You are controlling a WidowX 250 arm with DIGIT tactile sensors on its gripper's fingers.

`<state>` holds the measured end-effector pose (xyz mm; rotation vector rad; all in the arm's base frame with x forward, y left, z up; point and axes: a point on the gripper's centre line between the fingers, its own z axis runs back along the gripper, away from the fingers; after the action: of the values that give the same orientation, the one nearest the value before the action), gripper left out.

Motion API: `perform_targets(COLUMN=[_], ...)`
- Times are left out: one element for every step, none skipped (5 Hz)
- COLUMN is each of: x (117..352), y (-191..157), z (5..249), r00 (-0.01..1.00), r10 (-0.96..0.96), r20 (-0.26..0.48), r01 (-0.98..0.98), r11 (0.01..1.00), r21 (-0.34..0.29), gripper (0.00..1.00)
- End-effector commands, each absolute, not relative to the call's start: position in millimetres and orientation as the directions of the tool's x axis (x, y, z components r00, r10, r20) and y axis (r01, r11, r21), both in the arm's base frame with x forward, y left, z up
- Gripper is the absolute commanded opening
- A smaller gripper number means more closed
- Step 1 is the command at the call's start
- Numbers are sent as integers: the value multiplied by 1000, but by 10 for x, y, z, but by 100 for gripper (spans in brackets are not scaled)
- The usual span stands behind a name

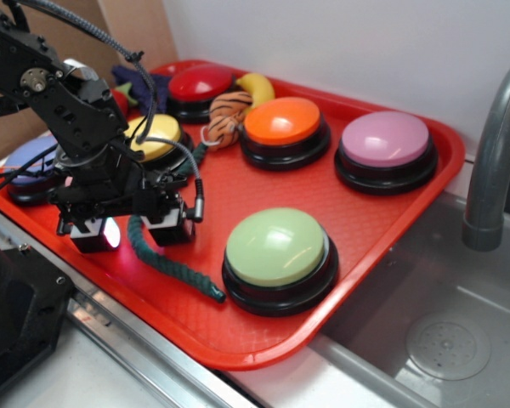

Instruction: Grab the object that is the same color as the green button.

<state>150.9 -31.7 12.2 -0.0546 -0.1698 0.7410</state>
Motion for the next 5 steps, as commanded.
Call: perform_targets(x=[1586, 1625, 1668, 1761, 1879], y=[-314, -311, -302, -307, -384], z=[118, 165, 233, 409, 741], r00=[744, 748, 764, 800, 866], r10=[656, 649, 627, 576, 460], r20=[130, 141, 150, 167, 196], r01=[-648, -641, -619, -567, -461], r11=[755, 761, 779, 817, 886], r21=[-100, -101, -103, -100, -44], gripper=[0, 0, 0, 0, 0])
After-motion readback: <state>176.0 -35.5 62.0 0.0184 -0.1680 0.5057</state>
